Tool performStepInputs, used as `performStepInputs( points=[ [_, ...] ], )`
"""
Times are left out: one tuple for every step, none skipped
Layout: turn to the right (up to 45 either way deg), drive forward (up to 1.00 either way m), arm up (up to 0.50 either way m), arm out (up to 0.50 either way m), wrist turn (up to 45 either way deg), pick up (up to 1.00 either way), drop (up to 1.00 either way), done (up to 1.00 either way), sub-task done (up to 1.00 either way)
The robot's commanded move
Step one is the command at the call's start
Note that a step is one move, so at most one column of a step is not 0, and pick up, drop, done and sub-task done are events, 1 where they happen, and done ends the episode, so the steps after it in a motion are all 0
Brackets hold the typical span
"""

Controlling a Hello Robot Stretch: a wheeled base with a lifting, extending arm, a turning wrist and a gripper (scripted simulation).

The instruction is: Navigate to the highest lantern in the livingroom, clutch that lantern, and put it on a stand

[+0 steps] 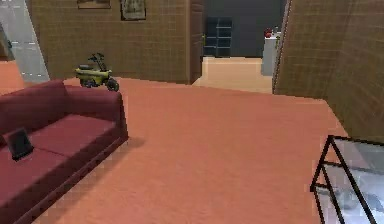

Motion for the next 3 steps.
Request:
performStepInputs(
  points=[
    [0.0, 1.0, 0.0, 0.0, 0.0, 0.0, 0.0, 0.0, 0.0],
    [0.0, 1.0, 0.0, 0.0, 0.0, 0.0, 0.0, 0.0, 0.0],
    [12.0, 0.0, 0.0, 0.0, 0.0, 0.0, 0.0, 0.0, 0.0]
  ],
)
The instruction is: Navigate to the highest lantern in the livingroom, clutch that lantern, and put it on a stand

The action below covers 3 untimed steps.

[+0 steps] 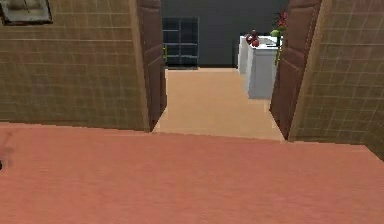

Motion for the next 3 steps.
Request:
performStepInputs(
  points=[
    [0.0, 0.15, 0.0, 0.0, 0.0, 0.0, 0.0, 0.0, 0.0],
    [-45.0, 0.0, 0.0, 0.0, 0.0, 0.0, 0.0, 0.0, 0.0],
    [-6.0, 0.0, 0.0, 0.0, 0.0, 0.0, 0.0, 0.0, 0.0]
  ],
)
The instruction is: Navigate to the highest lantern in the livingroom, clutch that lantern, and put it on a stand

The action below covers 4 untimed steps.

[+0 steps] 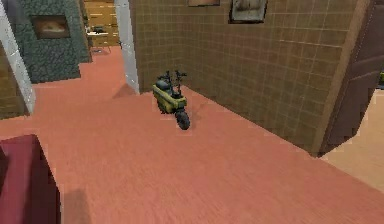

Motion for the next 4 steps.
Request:
performStepInputs(
  points=[
    [0.0, 0.55, 0.0, 0.0, 0.0, 0.0, 0.0, 0.0, 0.0],
    [-24.0, 0.0, 0.0, 0.0, 0.0, 0.0, 0.0, 0.0, 0.0],
    [0.0, 1.0, 0.0, 0.0, 0.0, 0.0, 0.0, 0.0, 0.0],
    [0.0, 0.45, 0.0, 0.0, 0.0, 0.0, 0.0, 0.0, 0.0]
  ],
)
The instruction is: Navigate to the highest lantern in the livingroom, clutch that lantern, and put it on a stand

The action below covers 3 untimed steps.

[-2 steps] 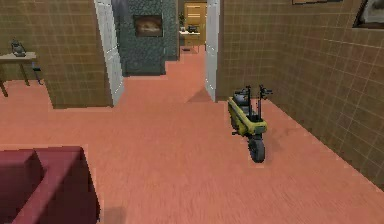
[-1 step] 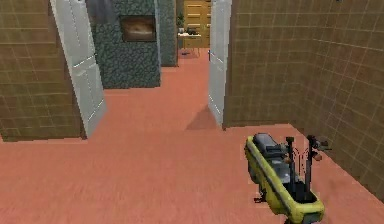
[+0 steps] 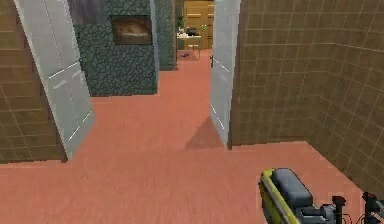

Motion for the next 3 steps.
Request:
performStepInputs(
  points=[
    [-45.0, 0.0, 0.0, 0.0, 0.0, 0.0, 0.0, 0.0, 0.0],
    [-9.0, 0.0, 0.0, 0.0, 0.0, 0.0, 0.0, 0.0, 0.0],
    [0.0, 0.65, 0.0, 0.0, 0.0, 0.0, 0.0, 0.0, 0.0]
  ],
)
